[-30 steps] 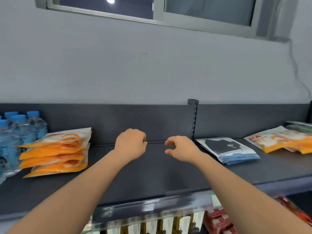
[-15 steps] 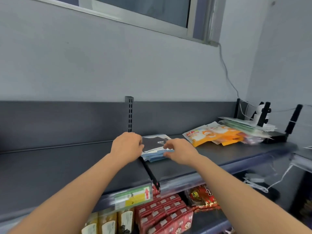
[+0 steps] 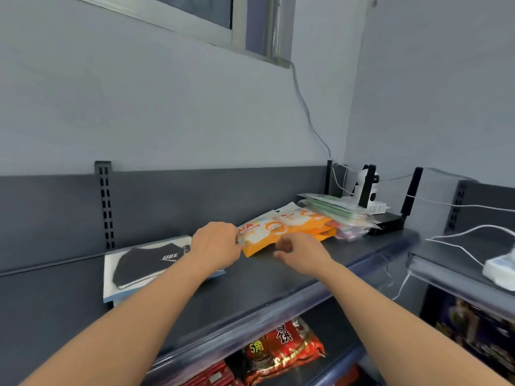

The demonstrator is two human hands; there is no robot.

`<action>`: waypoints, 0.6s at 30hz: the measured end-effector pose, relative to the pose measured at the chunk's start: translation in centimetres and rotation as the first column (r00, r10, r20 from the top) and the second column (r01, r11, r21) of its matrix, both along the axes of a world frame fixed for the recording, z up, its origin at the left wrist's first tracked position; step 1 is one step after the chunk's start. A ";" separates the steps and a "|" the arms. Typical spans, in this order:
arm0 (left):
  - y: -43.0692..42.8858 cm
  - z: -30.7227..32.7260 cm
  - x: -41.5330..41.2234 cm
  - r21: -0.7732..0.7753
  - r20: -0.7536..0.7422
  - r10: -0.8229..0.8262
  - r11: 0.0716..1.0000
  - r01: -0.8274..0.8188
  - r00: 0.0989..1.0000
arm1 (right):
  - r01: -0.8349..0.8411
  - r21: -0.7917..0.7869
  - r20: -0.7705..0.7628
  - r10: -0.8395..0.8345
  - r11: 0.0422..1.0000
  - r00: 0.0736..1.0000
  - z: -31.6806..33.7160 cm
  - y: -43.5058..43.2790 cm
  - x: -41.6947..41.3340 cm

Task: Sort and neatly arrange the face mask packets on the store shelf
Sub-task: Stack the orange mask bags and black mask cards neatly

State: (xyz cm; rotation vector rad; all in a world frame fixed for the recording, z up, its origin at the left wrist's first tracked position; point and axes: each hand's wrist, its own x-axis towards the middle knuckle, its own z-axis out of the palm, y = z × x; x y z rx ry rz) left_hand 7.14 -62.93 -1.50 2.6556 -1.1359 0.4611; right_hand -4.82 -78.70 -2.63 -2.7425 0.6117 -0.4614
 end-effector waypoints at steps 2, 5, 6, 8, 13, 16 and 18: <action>-2.5 0.1 1.0 0.035 -0.017 0.012 0.999 -0.011 1.000 | 0.038 0.002 0.022 -0.038 0.999 0.999 0.2 -2.4 0.6; -5.9 0.0 2.7 0.098 -0.035 0.035 0.995 -0.032 0.999 | 0.095 0.004 0.043 -0.095 0.995 0.995 0.8 -5.8 1.5; -7.0 -0.1 3.3 0.135 -0.044 0.044 0.990 -0.038 0.998 | 0.111 -0.004 0.046 -0.111 0.994 0.993 1.0 -6.8 1.9; -8.8 -0.4 4.7 0.196 -0.076 0.068 0.979 -0.052 0.995 | 0.147 -0.035 0.068 -0.144 0.989 0.987 1.3 -8.9 2.7; -12.3 -1.4 7.3 0.261 -0.259 0.168 0.960 -0.099 0.951 | 0.240 0.004 0.204 -0.236 0.971 0.950 0.8 -13.4 5.0; -13.6 -1.9 8.2 0.262 -0.380 0.204 0.959 -0.107 0.902 | 0.237 0.048 0.185 -0.242 0.970 0.953 0.3 -15.3 6.1; -14.2 -1.9 8.2 0.227 -0.421 0.188 0.969 -0.098 0.887 | 0.237 0.067 0.138 -0.244 0.969 0.960 0.1 -16.1 6.6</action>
